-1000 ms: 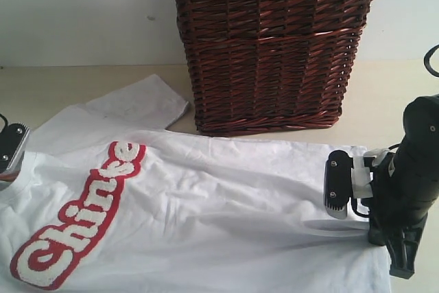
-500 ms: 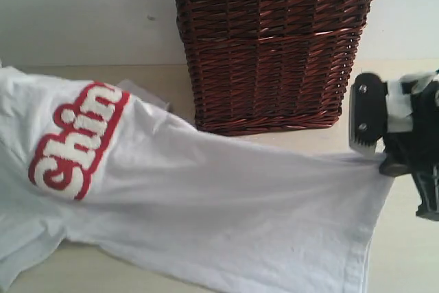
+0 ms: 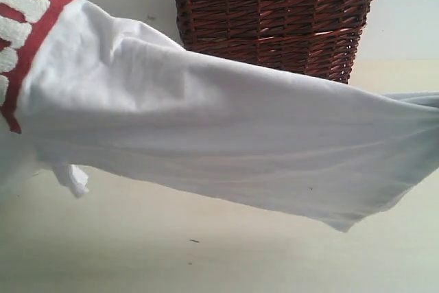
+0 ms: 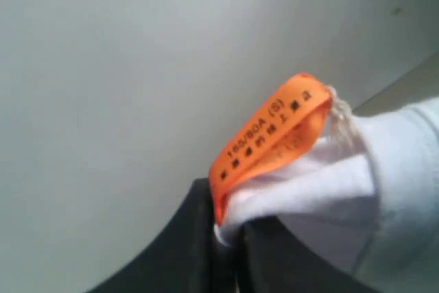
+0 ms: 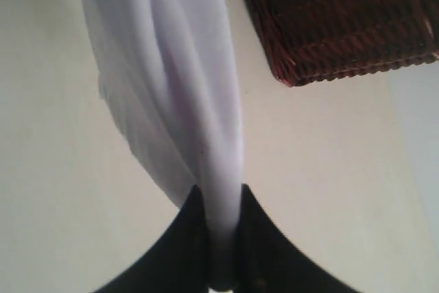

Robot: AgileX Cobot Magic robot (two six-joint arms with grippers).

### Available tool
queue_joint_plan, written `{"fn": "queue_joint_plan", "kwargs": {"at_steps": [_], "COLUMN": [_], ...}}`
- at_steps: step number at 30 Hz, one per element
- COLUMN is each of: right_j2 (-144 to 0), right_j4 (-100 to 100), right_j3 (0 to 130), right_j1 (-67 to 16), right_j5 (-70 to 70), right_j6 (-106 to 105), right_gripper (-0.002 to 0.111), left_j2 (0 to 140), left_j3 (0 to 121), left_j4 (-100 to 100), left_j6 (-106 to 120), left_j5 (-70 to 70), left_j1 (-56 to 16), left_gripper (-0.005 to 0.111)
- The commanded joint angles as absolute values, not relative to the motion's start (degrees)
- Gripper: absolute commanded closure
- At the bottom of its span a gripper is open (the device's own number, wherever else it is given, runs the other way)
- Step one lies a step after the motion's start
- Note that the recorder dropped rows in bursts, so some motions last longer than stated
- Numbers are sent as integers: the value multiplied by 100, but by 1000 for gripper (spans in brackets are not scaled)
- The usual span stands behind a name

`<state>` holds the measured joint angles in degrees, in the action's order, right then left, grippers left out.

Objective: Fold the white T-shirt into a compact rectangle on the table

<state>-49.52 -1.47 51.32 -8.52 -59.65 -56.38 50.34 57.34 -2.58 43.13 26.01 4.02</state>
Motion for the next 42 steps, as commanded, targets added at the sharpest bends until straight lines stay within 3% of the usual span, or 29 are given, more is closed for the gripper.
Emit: {"fn": "queue_joint_plan", "kwargs": {"at_steps": [1, 7, 14, 22, 25, 29, 38, 42], "right_j2": [-4445, -3986, -3990, -4624, -4981, -5483, -6954, -7728], "right_j4": [-504, -821, -1491, -1691, -1586, -1256, -386, -100], "right_j3": [5174, 5174, 5061, 4128, 4031, 4031, 4031, 4031], "right_j1": [-836, -836, -836, -1106, -1106, -1106, -1106, -1106], "right_j5": [-6032, -6247, -6976, -6996, -6840, -5124, -2503, -1733], "right_j6": [-5341, -4904, -4445, -4914, -5095, -4748, -3833, -3833], "right_gripper": [108, 108, 108, 108, 108, 108, 108, 108], "left_j2": [4498, 3942, 3811, 4136, 4574, 5392, 7304, 8148], "left_j3": [5744, 5744, 5475, 4605, 4353, 4056, 3917, 3917], "left_j4": [-234, 451, 956, 749, 292, -63, -63, -77], "left_j6": [3984, 3344, 2528, 2897, 3311, 3831, 3818, 3817], "left_j5": [2900, 3360, 4832, 4491, 4096, 3180, -331, -1424], "left_j1": [401, 401, 401, 401, 401, 401, 401, 401], "left_gripper": [107, 107, 107, 107, 107, 107, 106, 88]}}
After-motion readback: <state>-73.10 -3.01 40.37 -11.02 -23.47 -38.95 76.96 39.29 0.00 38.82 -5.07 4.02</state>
